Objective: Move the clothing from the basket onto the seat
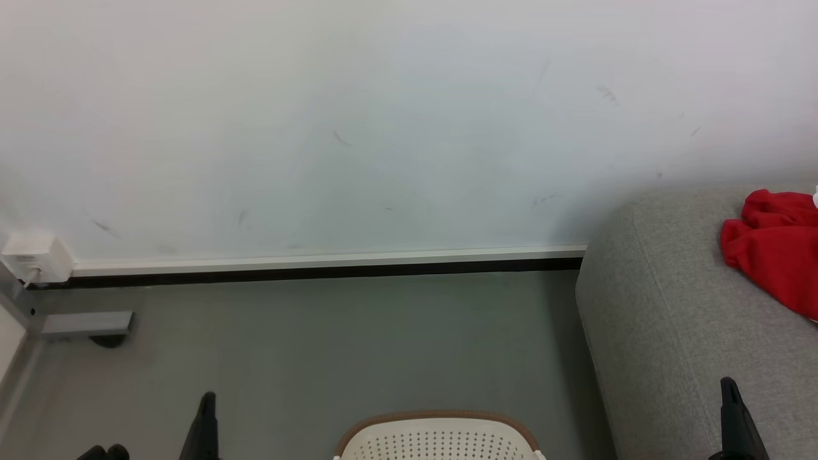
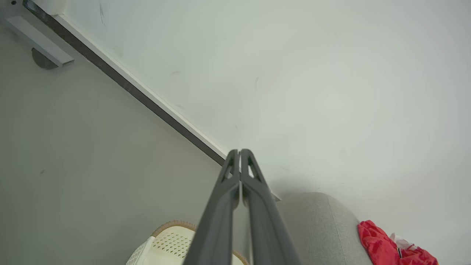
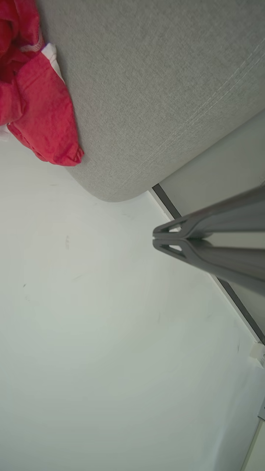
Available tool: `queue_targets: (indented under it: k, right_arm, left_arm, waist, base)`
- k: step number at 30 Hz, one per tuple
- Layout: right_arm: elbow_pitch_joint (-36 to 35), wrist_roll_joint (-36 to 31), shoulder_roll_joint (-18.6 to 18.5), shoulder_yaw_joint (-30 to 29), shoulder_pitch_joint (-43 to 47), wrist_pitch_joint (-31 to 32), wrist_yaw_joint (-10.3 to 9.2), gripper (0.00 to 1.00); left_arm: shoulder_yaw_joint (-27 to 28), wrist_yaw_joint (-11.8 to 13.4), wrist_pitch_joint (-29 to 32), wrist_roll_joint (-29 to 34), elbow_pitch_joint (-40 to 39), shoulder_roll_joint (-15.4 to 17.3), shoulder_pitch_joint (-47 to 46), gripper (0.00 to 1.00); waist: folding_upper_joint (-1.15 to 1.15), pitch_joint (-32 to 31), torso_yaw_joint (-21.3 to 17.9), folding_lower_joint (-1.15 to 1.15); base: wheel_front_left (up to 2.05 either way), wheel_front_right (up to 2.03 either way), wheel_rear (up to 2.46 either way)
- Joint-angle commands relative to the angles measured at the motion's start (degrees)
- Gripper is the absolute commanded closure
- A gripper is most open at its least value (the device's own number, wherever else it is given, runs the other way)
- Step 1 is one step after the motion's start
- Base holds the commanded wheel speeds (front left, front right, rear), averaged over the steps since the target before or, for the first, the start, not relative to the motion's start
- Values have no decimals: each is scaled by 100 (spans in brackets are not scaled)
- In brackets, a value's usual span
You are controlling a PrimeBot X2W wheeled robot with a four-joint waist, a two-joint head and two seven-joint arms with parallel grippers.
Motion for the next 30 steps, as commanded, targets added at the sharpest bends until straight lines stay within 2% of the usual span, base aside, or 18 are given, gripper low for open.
queue_targets:
  k: [1, 30]
  right_arm:
    - [-38, 178, -63, -24, -152, 29, -4, 100]
    - [16, 2021, -74, -131, -398, 524, -8, 100]
  left_arm:
    - [35, -30, 27, -172, -92, 35, -157, 100]
    - [168, -149, 531, -2061, -125, 33, -356, 100]
  waist:
    - [0, 2, 1, 0]
    - [0, 50, 46, 0]
  base:
    - [0, 0, 0]
    - [0, 0, 0]
